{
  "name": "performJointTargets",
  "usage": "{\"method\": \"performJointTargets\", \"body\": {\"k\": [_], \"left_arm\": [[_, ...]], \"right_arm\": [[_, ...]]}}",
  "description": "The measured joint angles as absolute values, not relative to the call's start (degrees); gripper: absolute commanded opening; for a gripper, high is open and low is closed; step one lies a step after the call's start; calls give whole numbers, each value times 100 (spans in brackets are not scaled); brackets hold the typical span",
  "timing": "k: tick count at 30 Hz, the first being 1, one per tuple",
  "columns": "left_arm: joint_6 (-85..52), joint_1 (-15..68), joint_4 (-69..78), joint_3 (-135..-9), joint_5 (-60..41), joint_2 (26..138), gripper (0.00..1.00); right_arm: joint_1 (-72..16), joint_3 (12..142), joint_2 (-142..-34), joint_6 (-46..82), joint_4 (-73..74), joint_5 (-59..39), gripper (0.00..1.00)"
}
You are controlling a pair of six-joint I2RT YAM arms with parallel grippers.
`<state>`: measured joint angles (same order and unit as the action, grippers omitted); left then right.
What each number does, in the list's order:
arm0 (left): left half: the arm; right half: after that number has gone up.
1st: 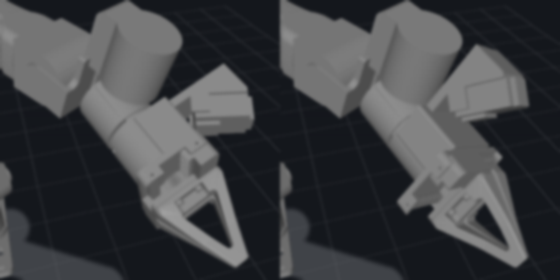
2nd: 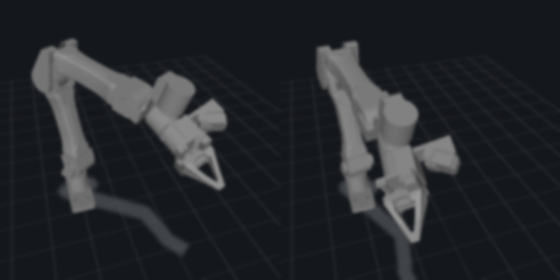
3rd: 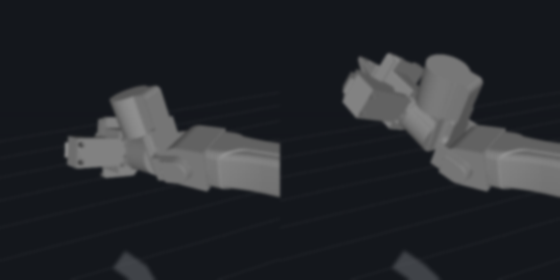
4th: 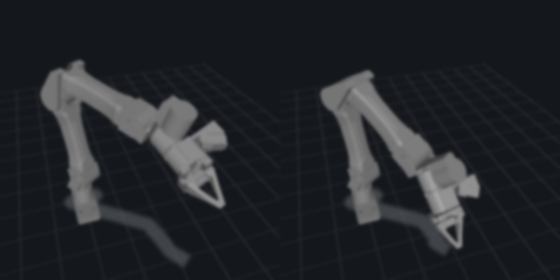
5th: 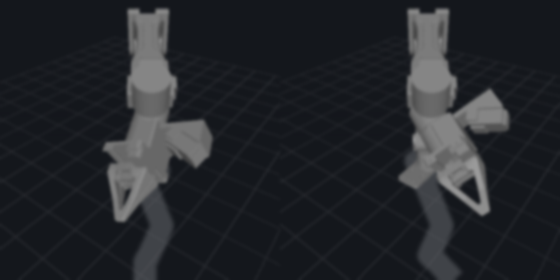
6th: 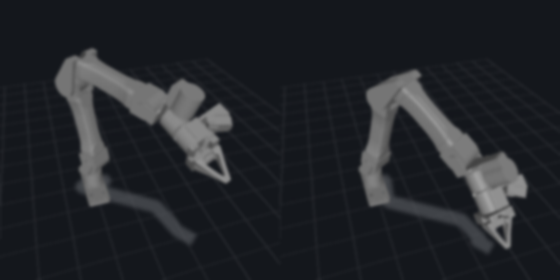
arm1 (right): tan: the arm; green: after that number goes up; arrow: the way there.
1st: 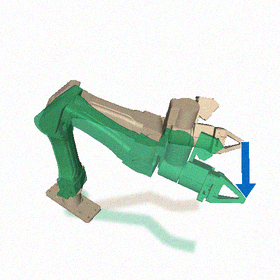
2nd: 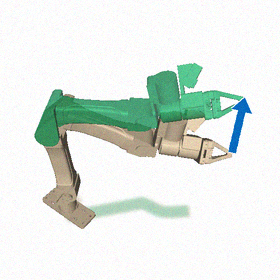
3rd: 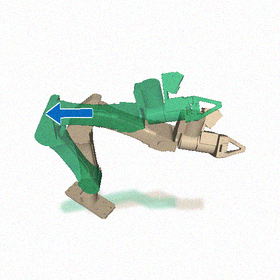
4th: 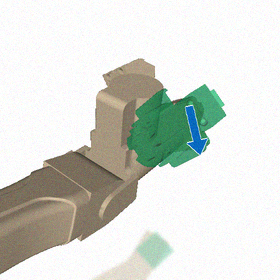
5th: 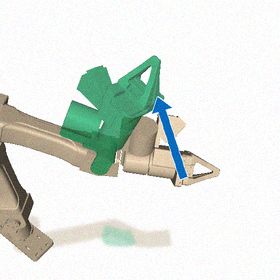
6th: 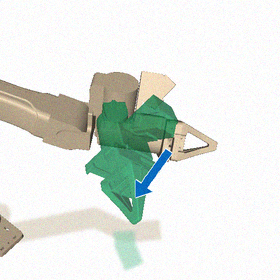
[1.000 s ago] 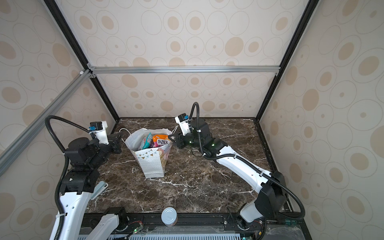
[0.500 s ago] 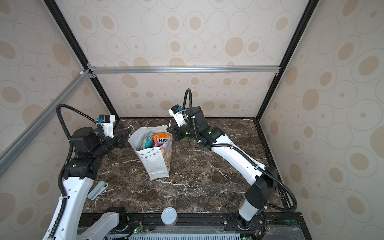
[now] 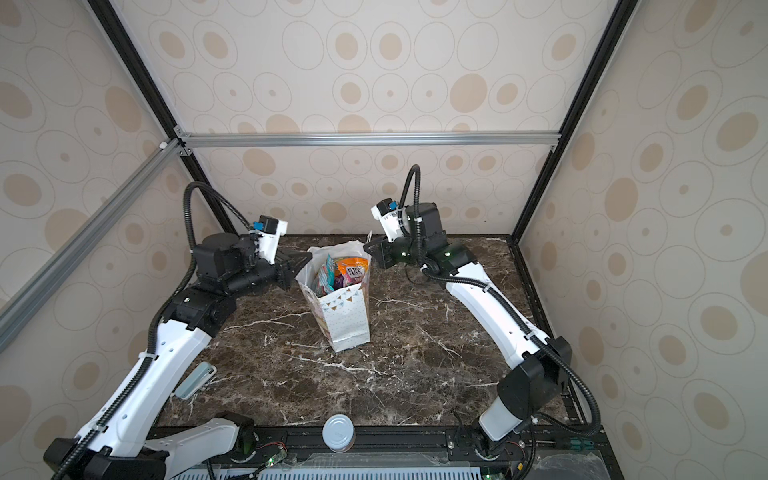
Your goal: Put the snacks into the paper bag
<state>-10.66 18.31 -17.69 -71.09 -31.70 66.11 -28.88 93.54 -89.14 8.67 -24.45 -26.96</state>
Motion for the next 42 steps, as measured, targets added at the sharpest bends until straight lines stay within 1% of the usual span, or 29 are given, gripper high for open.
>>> {"method": "performJointTargets", "body": {"k": [4, 10, 19, 21, 23, 24, 25, 26, 27, 28, 29, 30, 31, 32, 33, 34, 36, 38, 39, 42], "left_arm": [[-1066, 2078, -1603, -7135, -3094, 6860, 0], [-1059, 2279, -1520, -7155, -2912, 6899, 0], [-1059, 2451, -1367, -7155, -2672, 6910, 0], [-1061, 2467, -1369, -7155, -2611, 6910, 0], [-1061, 2484, -1372, -7155, -2523, 6910, 0], [-1061, 2493, -1374, -7155, -2473, 6910, 0], [-1061, 2504, -1378, -7155, -2416, 6908, 2], [-1061, 2510, -1380, -7155, -2366, 6904, 7], [-1063, 2517, -1387, -7155, -2303, 6893, 16], [-1048, 2519, -1387, -7155, -2231, 6873, 28], [-1035, 2523, -1393, -7170, -2174, 6851, 39], [-1050, 2526, -1400, -7203, -2091, 6823, 44], [-1063, 2526, -1426, -7262, -2008, 6796, 50], [-1063, 2526, -1437, -7314, -1933, 6772, 59], [-1081, 2526, -1459, -7382, -1824, 6748, 70], [-1111, 2528, -1516, -7470, -1704, 6724, 77], [-1155, 2530, -1653, -7638, -1450, 6705, 84], [-1194, 2532, -1813, -7808, -1190, 6702, 96], [-1210, 2530, -1890, -7870, -1039, 6681, 100], [-1256, 2532, -2086, -7913, -572, 6534, 100]], "right_arm": [[-2731, 8993, -8414, 816, -2486, -2698, 0], [-2604, 8221, -7572, 805, -2408, -2637, 0], [-2467, 7828, -7395, 810, -2290, -2681, 0], [-2462, 7824, -7360, 810, -2281, -2681, 6], [-2462, 7797, -7299, 808, -2294, -2657, 7], [-2462, 7776, -7253, 808, -2305, -2622, 9], [-2462, 7747, -7210, 805, -2318, -2580, 14], [-2462, 7730, -7164, 814, -2318, -2552, 17], [-2460, 7717, -7109, 816, -2309, -2523, 19], [-2456, 7710, -7046, 810, -2314, -2491, 22], [-2453, 7701, -6989, 819, -2322, -2458, 27], [-2447, 7701, -6932, 812, -2329, -2418, 33], [-2440, 7701, -6879, 799, -2331, -2377, 36], [-2438, 7701, -6834, 805, -2340, -2342, 39], [-2436, 7701, -6783, 799, -2353, -2294, 44], [-2436, 7701, -6731, 801, -2381, -2231, 49], [-2434, 7706, -6641, 801, -2473, -2106, 55], [-2436, 7738, -6565, 788, -2630, -1925, 59], [-2434, 7776, -6532, 768, -2727, -1813, 61], [-2429, 7894, -6418, 716, -3035, -1435, 66]]}}
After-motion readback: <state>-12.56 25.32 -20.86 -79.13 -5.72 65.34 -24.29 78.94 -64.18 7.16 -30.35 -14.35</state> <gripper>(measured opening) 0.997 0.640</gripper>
